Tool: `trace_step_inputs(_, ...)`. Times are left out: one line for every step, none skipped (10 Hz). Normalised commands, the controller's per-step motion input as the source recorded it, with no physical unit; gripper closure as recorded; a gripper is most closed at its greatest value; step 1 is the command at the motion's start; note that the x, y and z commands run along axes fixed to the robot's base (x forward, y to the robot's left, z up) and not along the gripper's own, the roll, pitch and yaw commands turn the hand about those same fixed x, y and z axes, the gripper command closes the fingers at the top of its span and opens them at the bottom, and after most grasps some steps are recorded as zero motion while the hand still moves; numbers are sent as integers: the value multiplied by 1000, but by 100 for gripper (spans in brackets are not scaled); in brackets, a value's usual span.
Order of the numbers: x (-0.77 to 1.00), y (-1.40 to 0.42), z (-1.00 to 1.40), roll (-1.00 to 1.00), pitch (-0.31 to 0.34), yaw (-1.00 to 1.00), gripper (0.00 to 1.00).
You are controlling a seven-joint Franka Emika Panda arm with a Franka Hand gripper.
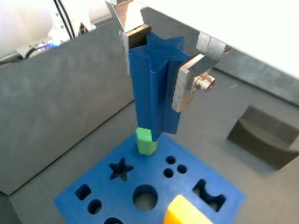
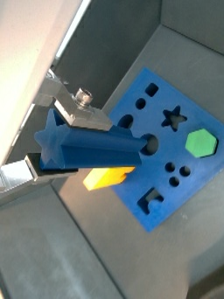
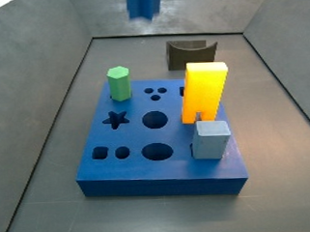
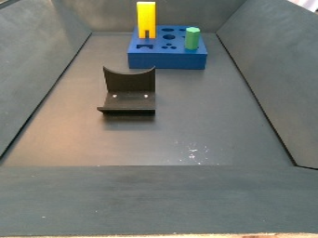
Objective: Pick up the star object. Move up. Place the star object on the fixture. Regrasp the star object. Move to above the board. Insert the star object.
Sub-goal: Insert the star object.
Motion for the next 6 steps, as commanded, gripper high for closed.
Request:
trace_step_inputs(-357, -63, -609, -254, -130, -406, 100)
trace_step_inputs(-351, -89, -566, -279, -114, -534, 100)
trace_step_inputs(-309, -131, -497, -309, -107, -506, 100)
trace_step_inputs(-260, -169, -471, -320, -96, -500, 100)
trace_step_inputs(-143, -140, -486, -313, -83, -454, 100)
trace_step_inputs(-103, -106, -560, -281, -64, -446, 100)
